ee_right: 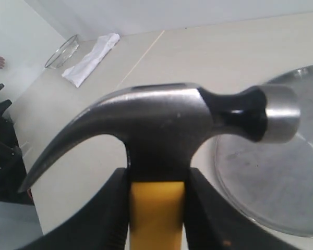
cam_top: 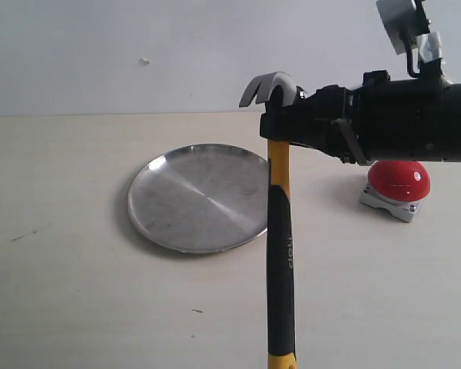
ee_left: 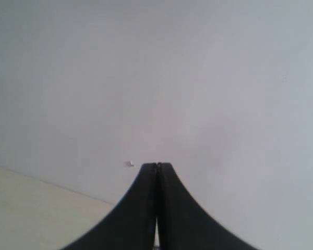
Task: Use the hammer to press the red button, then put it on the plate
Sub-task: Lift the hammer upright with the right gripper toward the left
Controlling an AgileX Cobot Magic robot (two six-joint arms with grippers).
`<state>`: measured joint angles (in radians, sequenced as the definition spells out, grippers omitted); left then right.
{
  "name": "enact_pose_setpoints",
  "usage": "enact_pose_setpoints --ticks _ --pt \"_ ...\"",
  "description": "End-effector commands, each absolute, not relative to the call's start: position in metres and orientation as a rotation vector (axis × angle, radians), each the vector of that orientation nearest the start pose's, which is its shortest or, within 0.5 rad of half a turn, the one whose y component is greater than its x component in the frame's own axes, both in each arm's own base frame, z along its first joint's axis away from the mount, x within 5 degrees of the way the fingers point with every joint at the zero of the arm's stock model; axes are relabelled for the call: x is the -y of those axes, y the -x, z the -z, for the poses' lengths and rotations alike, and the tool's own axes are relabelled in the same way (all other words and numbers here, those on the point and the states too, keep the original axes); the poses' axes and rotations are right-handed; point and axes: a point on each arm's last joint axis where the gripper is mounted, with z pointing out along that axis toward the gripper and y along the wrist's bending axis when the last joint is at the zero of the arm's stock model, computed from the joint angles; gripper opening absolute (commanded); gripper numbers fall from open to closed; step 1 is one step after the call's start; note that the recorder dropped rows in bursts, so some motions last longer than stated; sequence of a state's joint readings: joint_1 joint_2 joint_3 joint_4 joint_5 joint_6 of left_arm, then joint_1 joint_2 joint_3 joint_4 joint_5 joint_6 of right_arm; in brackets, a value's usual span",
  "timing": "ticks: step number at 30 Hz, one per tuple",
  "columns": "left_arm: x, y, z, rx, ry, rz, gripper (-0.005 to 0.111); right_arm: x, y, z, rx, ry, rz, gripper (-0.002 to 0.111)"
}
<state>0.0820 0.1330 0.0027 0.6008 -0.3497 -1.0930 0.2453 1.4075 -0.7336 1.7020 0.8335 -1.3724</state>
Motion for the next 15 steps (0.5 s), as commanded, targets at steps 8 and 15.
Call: enact_pose_setpoints --ticks 8,15 --pt "0.018 -0.077 -0.226 -1.417 0.181 0.522 0.0 -0.138 -0.278 -0.275 -2.003 0.308 -1.288 0.0" --pt "0.024 -0.101 -0.231 -1.564 0.098 0.532 0.0 -0.162 -0.287 -0.272 -2.042 0.315 -1.189 0.0"
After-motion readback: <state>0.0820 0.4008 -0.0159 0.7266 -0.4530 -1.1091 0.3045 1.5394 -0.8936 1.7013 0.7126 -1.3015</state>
